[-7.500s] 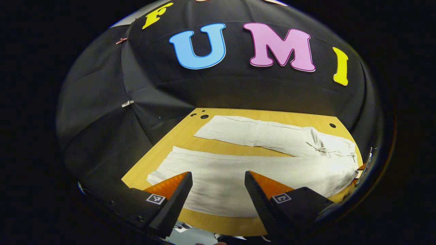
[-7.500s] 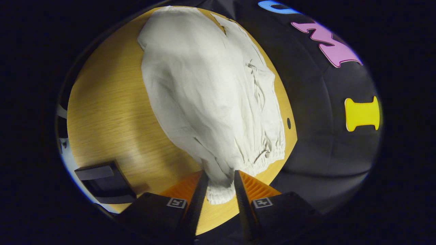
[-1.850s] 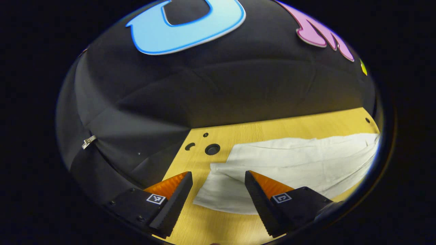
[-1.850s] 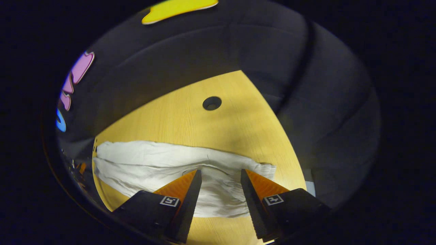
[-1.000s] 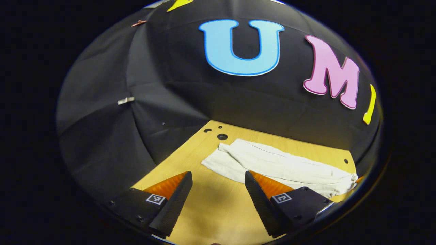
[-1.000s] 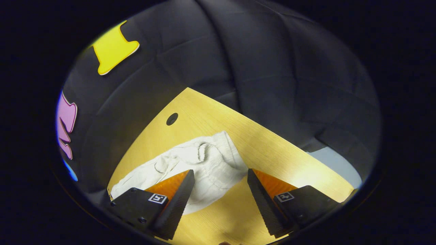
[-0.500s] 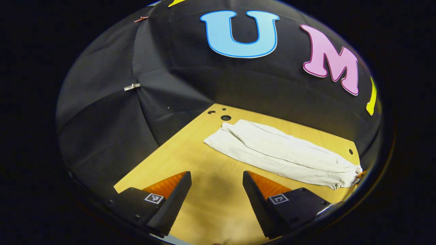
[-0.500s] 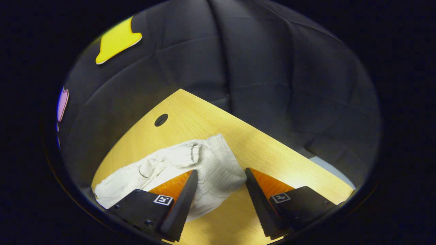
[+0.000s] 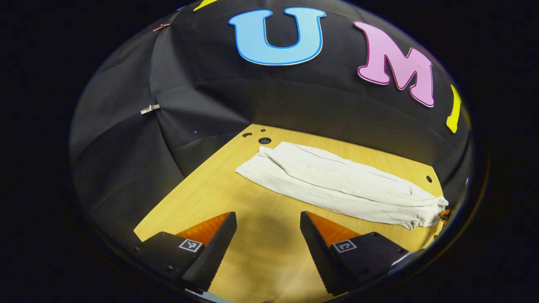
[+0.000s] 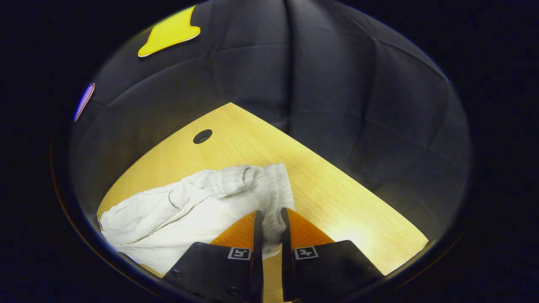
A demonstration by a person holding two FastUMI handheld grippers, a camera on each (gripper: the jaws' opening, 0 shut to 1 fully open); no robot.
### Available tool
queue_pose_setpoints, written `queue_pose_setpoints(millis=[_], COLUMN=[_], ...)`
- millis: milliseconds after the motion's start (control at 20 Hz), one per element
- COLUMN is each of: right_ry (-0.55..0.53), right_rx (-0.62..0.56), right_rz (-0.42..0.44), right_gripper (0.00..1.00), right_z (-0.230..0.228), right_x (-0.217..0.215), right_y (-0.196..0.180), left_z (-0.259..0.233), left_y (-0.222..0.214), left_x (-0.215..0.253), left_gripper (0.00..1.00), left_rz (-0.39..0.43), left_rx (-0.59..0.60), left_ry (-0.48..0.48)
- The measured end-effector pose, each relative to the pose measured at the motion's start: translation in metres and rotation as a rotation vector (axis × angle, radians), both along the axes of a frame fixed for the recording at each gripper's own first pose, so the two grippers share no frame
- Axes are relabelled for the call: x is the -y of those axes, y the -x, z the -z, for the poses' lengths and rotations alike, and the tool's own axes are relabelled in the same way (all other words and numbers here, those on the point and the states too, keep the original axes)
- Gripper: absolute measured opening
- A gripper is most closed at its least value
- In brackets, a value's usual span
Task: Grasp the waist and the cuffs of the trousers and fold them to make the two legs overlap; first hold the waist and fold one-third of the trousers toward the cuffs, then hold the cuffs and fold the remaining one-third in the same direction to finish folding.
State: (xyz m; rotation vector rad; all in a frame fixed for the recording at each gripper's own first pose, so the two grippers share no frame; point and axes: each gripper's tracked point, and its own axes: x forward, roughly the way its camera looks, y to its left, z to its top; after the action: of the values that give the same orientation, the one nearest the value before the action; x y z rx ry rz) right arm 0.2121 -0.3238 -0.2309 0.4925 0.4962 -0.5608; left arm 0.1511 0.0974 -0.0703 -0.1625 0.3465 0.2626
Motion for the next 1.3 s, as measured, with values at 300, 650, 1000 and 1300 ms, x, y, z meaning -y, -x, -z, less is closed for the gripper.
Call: queue_pose_setpoints(millis=[300,650,1000,1300], right_ry=[0.096,0.232,0.317,0.324], right_rx=[0.031,0.156,0.294,0.340], right_rz=[-0.073,-0.175,-0.375,-0.550], right_gripper=[0.17,0.17,0.17,0.17], right_z=[-0.036,-0.135,-0.212,-0.218], right_x=[-0.002,-0.022,-0.113,-0.213], right_y=[0.006,-0.010,-0.064,-0.082], left_z=[0.000,0.002,0.013,0.025], left_y=[0.002,0.017,0.034,0.053], left_x=[0.001,-0.002,-0.010,-0.031], left_gripper=[0.96,0.96,0.96,0.96], left_rz=[0.020,0.024,0.007,-0.052], left_rx=[0.012,0.010,0.014,-0.005], left_ry=[0.022,0.032,0.096,0.122])
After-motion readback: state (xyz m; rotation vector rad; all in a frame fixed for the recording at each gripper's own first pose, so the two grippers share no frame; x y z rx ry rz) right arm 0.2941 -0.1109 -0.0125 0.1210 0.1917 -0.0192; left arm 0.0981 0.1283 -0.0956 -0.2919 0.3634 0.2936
